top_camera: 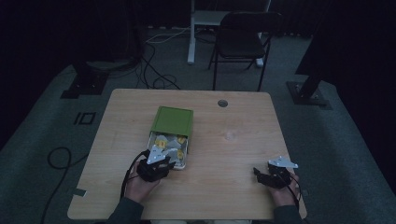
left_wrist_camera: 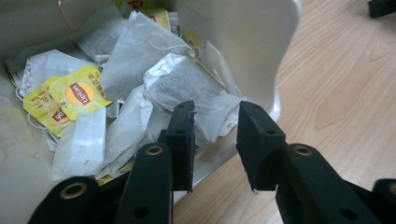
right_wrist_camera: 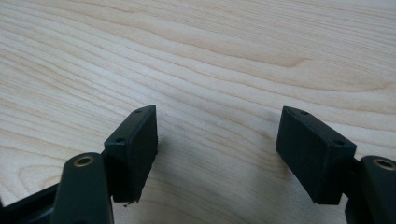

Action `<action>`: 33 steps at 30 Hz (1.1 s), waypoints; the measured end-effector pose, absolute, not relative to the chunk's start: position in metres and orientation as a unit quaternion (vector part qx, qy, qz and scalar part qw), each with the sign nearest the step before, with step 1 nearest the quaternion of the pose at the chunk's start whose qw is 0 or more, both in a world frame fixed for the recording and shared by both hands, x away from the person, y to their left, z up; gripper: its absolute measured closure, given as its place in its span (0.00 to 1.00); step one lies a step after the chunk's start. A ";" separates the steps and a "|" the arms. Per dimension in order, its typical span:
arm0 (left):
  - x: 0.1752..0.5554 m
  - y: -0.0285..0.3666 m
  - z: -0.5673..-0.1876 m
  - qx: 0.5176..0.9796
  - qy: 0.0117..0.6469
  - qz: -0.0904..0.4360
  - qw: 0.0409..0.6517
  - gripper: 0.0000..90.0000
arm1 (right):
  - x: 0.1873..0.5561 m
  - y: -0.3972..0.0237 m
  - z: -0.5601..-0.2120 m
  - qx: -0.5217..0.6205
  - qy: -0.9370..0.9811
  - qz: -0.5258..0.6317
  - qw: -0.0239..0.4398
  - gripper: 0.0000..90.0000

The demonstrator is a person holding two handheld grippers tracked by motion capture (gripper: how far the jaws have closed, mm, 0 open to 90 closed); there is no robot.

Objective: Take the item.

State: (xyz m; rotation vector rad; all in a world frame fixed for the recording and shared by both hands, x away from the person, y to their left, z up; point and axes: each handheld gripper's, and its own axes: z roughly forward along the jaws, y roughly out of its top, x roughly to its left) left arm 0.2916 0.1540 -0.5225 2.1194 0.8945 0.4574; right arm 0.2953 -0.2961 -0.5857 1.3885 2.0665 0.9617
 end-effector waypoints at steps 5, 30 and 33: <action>0.295 0.151 -0.524 0.835 0.353 0.184 0.379 0.85 | 0.295 -0.296 -0.586 0.506 0.753 0.350 0.234 0.32; 0.288 0.156 -0.489 0.832 0.322 0.179 0.414 1.00 | 0.295 -0.296 -0.586 0.506 0.753 0.350 0.234 0.33; 0.286 0.158 -0.484 0.831 0.319 0.177 0.420 1.00 | 0.295 -0.296 -0.586 0.506 0.753 0.350 0.234 0.32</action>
